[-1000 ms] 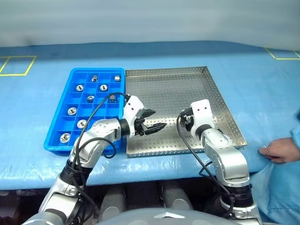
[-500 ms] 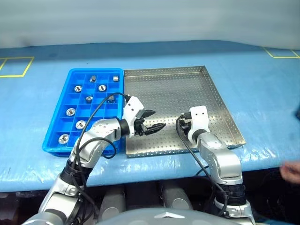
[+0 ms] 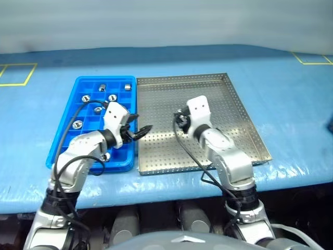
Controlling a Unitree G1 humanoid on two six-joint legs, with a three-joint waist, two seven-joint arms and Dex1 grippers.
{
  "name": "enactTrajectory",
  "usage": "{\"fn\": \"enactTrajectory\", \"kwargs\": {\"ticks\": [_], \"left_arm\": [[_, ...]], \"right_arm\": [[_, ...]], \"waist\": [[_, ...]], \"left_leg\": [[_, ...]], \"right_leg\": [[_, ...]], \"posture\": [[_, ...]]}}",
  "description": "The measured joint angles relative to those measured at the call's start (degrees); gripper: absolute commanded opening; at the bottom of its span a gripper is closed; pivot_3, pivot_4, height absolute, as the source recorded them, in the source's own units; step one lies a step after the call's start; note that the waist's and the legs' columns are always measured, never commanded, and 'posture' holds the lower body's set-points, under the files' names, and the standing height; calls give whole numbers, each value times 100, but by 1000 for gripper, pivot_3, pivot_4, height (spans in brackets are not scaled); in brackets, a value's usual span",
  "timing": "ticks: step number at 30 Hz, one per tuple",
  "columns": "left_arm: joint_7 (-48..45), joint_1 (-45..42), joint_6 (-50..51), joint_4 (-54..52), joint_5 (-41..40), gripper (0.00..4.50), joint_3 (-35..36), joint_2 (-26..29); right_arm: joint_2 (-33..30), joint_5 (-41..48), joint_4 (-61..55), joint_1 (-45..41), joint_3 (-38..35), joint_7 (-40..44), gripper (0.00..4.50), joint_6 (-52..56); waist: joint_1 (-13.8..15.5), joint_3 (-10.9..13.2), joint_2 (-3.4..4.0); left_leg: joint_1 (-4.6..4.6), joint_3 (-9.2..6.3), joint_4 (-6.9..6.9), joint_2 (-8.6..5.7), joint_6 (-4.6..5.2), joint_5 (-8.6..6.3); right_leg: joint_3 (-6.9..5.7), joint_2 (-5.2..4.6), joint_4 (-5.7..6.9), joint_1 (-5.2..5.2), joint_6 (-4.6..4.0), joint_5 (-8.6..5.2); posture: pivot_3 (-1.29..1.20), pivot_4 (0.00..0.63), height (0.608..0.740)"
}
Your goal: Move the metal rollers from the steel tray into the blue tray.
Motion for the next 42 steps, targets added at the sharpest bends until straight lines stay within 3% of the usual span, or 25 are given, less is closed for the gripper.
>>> {"fn": "enactTrajectory", "kwargs": {"ticks": [7,14,28,30,33,42], "left_arm": [[430,912,96,-756,-17,3689,921,127],[749,1544,241,-1488,-175,3689,1182,4],[1046,1401,308,-1672,-231,3689,977,-120],[1038,1359,308,-1671,-230,3689,906,-120],[1032,1247,310,-1605,-231,3689,810,-120],[1004,883,303,-1260,-223,3689,426,-201]], "right_arm": [[602,-27,1624,-711,860,609,1728,-1126],[1018,-4,2764,-1166,951,1017,1728,-2034],[992,-49,4658,-2086,488,1228,1728,-2986],[991,-58,4715,-2099,459,1233,2440,-3047],[991,-53,4712,-2098,416,1230,3158,-3081],[923,-2,3577,-1796,46,730,3158,-3022]], "waist": [[424,1,-3],[750,1,-5],[845,1,-5],[838,1,-5],[836,1,-4],[814,1,-4]], "left_leg": [[-5,-3,-15,-4,0,-2],[1,-5,-9,-4,-6,2],[9,-7,-22,-3,-13,6],[9,-7,-24,-3,-13,6],[9,-7,-26,-3,-13,6],[6,-8,-24,-4,-14,6]], "right_leg": [[-12,-12,-12,-2,-3,-1],[-19,-14,-12,5,-29,-16],[-22,-9,-8,4,-34,-14],[-22,-9,-9,4,-33,-14],[-23,-9,-7,2,-31,-13],[-23,-10,-10,3,-30,-13]], "posture": [[214,150,740],[296,150,740],[279,150,740],[272,150,740],[251,150,740],[184,150,740]]}}
